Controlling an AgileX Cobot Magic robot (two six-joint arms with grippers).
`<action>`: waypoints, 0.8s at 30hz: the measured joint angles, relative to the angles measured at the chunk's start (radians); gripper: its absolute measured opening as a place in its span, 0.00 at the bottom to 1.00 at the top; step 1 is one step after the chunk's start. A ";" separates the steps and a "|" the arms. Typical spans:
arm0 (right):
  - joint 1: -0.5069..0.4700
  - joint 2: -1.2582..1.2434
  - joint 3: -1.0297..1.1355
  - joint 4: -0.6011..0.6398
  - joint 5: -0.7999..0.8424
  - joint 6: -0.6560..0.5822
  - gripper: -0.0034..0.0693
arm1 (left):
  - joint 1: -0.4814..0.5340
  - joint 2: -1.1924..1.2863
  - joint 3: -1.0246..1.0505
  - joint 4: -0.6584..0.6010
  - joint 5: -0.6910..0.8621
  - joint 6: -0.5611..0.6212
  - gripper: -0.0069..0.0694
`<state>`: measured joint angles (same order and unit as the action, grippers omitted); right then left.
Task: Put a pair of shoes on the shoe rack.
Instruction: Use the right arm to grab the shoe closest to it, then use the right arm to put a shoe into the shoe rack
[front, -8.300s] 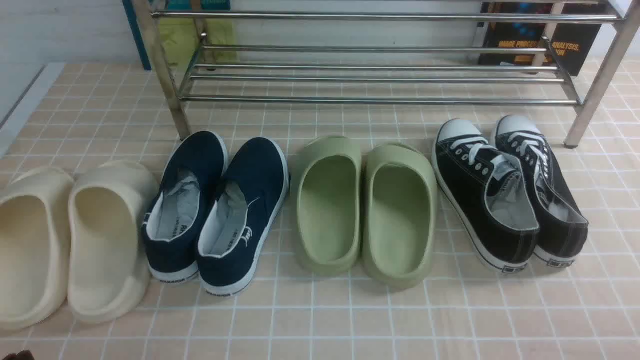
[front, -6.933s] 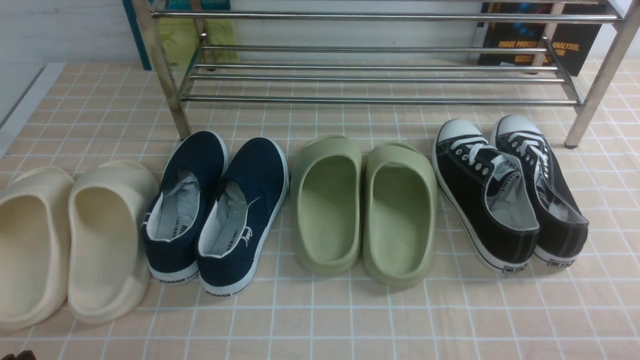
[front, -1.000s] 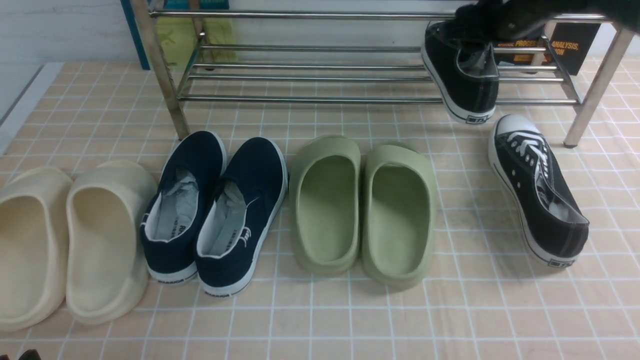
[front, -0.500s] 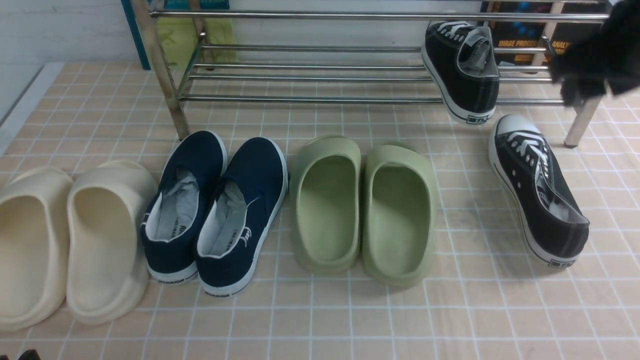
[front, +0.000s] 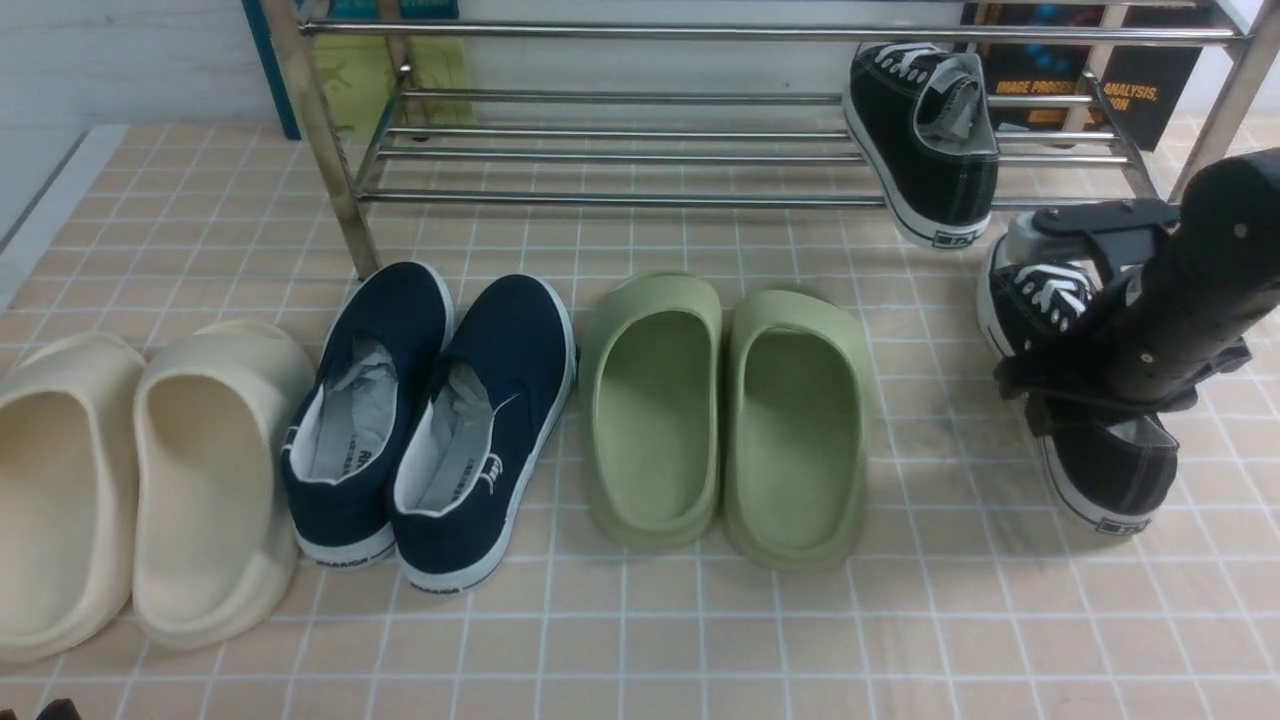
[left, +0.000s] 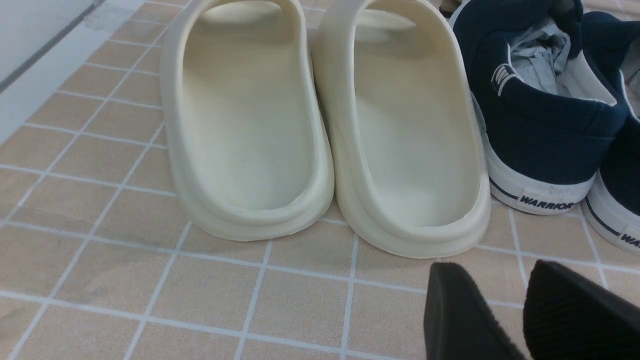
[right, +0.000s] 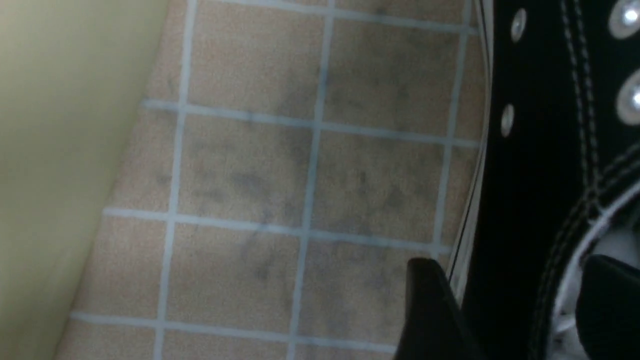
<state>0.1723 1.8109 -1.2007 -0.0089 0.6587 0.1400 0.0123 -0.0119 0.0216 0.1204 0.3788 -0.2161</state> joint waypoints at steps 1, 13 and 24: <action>0.000 0.001 0.000 0.000 0.000 0.000 0.51 | 0.000 0.000 0.000 0.000 0.000 0.000 0.40; 0.000 -0.069 0.003 0.019 0.124 0.000 0.04 | 0.000 0.000 0.000 0.000 0.000 0.000 0.40; 0.000 -0.208 -0.038 0.017 0.174 0.000 0.04 | 0.000 0.000 0.000 0.000 0.000 0.000 0.40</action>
<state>0.1723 1.6034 -1.2390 0.0080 0.8328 0.1400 0.0123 -0.0119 0.0216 0.1204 0.3788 -0.2161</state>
